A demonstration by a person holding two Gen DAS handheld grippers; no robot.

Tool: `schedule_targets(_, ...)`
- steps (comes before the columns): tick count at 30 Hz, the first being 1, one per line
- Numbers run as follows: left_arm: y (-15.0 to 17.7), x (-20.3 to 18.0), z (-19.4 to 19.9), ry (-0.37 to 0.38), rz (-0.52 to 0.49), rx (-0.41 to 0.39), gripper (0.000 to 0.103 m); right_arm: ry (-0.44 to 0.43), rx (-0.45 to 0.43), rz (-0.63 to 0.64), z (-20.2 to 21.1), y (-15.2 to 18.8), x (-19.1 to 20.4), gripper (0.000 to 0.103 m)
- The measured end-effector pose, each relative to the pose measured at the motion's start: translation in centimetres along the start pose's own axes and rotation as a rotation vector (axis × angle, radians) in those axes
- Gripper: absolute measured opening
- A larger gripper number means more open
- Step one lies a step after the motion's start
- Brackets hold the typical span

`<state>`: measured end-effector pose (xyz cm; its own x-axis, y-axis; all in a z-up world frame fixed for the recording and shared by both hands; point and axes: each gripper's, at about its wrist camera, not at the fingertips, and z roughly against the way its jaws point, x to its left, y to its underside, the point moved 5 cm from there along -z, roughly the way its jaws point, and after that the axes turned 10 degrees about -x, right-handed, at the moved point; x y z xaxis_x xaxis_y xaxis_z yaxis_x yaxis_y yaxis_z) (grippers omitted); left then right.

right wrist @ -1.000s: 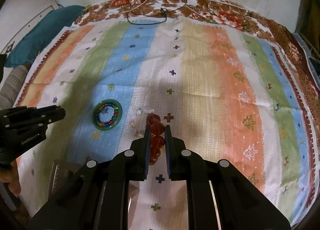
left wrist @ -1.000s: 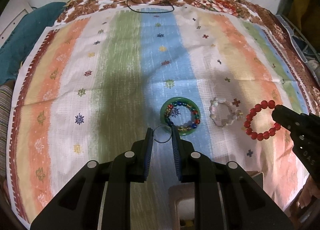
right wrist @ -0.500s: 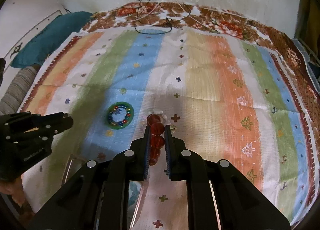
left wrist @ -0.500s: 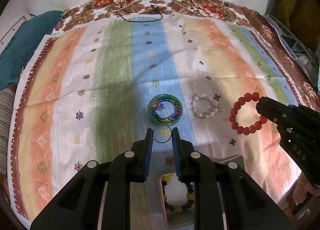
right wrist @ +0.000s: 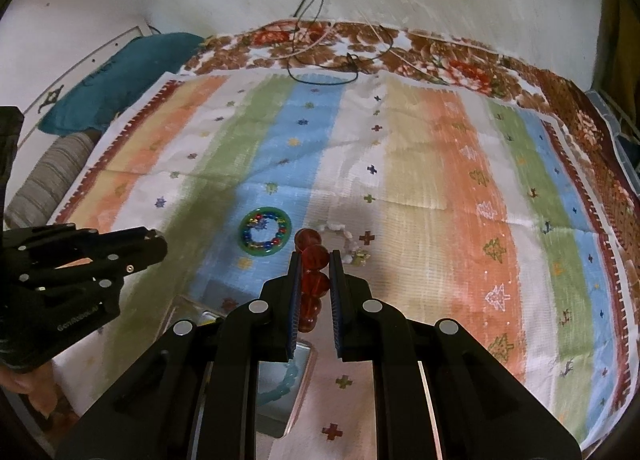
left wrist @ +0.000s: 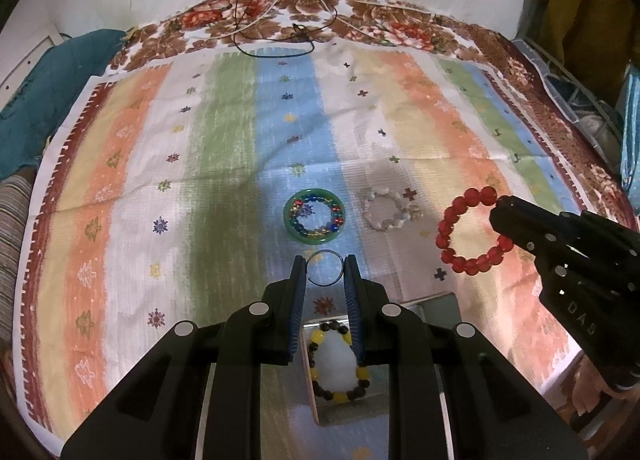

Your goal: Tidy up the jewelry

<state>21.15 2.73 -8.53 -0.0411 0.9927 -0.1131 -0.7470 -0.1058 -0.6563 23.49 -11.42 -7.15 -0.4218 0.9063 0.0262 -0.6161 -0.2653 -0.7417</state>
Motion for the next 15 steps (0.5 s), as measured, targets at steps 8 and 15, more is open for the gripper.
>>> schedule_targets(8, 0.7, -0.3, 1.5, 0.019, 0.006, -0.013, 0.019, -0.018, -0.022, 0.014, 1.6, 0.4, 1.0, 0.014)
schedule_targets(15, 1.5, -1.1, 3.0, 0.038, -0.002, -0.029, 0.019, -0.034, -0.031, 0.018, 3.0, 1.2, 1.8, 0.014)
